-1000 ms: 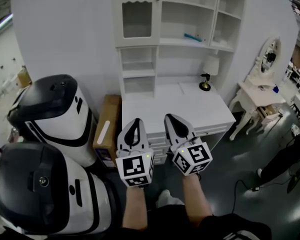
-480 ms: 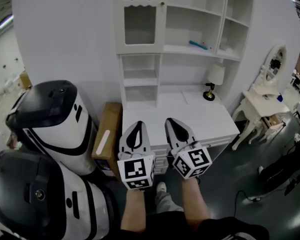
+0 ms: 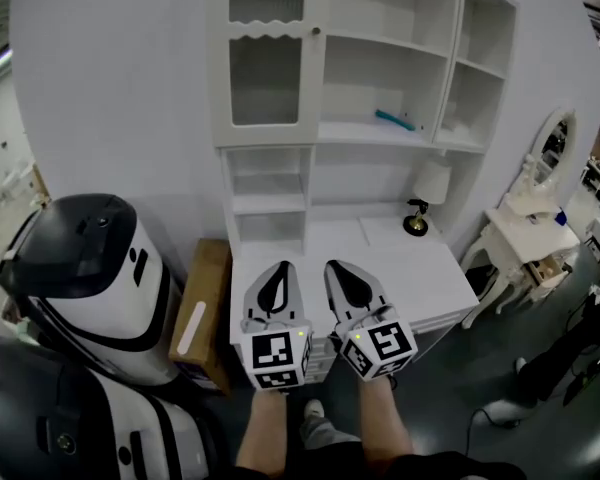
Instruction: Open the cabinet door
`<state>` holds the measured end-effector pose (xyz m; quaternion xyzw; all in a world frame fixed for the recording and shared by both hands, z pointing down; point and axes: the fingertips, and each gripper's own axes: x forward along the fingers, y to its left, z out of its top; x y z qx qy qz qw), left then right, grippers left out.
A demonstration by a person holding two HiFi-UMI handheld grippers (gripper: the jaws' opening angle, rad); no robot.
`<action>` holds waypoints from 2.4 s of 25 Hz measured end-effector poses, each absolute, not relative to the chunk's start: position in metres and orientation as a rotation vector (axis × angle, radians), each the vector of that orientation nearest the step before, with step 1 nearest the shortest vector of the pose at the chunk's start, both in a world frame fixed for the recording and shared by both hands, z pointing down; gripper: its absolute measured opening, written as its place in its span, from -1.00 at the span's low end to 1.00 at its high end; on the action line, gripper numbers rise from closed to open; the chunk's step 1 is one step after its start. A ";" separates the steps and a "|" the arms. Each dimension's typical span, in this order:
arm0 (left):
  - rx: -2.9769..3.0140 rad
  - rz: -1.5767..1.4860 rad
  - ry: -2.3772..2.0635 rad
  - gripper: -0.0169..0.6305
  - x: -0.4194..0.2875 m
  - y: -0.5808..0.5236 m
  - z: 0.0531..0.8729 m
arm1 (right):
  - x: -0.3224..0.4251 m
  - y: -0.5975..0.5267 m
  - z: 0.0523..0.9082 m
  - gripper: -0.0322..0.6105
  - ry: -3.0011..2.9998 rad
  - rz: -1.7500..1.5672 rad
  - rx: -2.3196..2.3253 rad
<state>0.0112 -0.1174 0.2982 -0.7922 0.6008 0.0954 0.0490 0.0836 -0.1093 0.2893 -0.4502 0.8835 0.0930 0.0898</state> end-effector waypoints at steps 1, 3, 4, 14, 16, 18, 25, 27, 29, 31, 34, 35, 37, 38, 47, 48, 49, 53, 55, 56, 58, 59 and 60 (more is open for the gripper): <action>-2.415 0.293 1.830 -0.91 0.015 -0.127 0.297 | 0.088 -0.119 0.289 -0.84 2.627 0.272 -1.345; -2.426 0.301 1.822 -0.91 0.024 -0.146 0.295 | 0.097 -0.139 0.289 -0.84 2.626 0.261 -1.354; -2.433 0.304 1.814 -0.91 0.028 -0.155 0.294 | 0.101 -0.148 0.288 -0.84 2.623 0.252 -1.351; -2.415 0.302 1.774 -0.91 0.066 -0.239 0.275 | 0.127 -0.222 0.272 -0.84 2.593 0.257 -1.256; -2.391 0.321 1.778 -0.91 0.070 -0.253 0.269 | 0.134 -0.237 0.269 -0.84 2.583 0.268 -1.249; -2.368 0.335 1.790 -0.91 0.074 -0.266 0.266 | 0.141 -0.250 0.268 -0.84 2.580 0.279 -1.239; -2.353 0.321 1.790 -0.91 0.088 -0.294 0.264 | 0.158 -0.287 0.264 -0.84 2.574 0.275 -1.189; -2.333 0.334 1.804 -0.91 0.083 -0.300 0.260 | 0.155 -0.296 0.261 -0.84 2.584 0.287 -1.182; -2.318 0.330 1.816 -0.91 0.076 -0.307 0.256 | 0.152 -0.306 0.255 -0.84 2.592 0.299 -1.162; -2.311 0.325 1.803 -0.91 0.071 -0.315 0.247 | 0.148 -0.318 0.250 -0.75 2.608 0.308 -1.136; -2.276 0.322 1.763 -0.91 0.062 -0.327 0.228 | 0.141 -0.337 0.239 -0.57 2.633 0.335 -1.117; -2.262 0.314 1.747 -0.91 0.059 -0.331 0.221 | 0.139 -0.342 0.235 -0.57 2.636 0.350 -1.118; -2.232 0.310 1.723 -0.91 0.053 -0.338 0.206 | 0.136 -0.351 0.229 -0.57 2.643 0.381 -1.122; -2.213 0.323 1.716 -0.91 0.050 -0.341 0.198 | 0.135 -0.356 0.226 -0.57 2.648 0.396 -1.123; -2.120 0.244 1.550 -0.91 0.053 -0.379 0.145 | 0.111 -0.406 0.220 -0.57 2.695 0.499 -1.170; -2.109 0.225 1.537 -0.91 0.054 -0.385 0.140 | 0.108 -0.414 0.219 -0.57 2.702 0.509 -1.172; -2.101 0.209 1.524 -0.90 0.056 -0.391 0.136 | 0.105 -0.421 0.218 -0.57 2.709 0.515 -1.175; -2.096 0.174 1.470 -0.90 0.063 -0.409 0.120 | 0.101 -0.439 0.214 -0.56 2.715 0.549 -1.205; -2.076 0.180 1.458 -0.90 0.062 -0.418 0.107 | 0.102 -0.448 0.209 -0.56 2.708 0.552 -1.207; -2.065 0.178 1.452 -0.89 0.063 -0.422 0.101 | 0.102 -0.453 0.207 -0.56 2.705 0.549 -1.208; -2.047 0.166 1.435 -0.84 0.063 -0.431 0.089 | 0.102 -0.462 0.202 -0.56 2.703 0.532 -1.198; -2.034 0.156 1.428 -0.80 0.064 -0.435 0.083 | 0.102 -0.466 0.200 -0.55 2.703 0.520 -1.186; -2.019 0.146 1.425 -0.79 0.063 -0.440 0.077 | 0.102 -0.471 0.197 -0.54 2.703 0.511 -1.173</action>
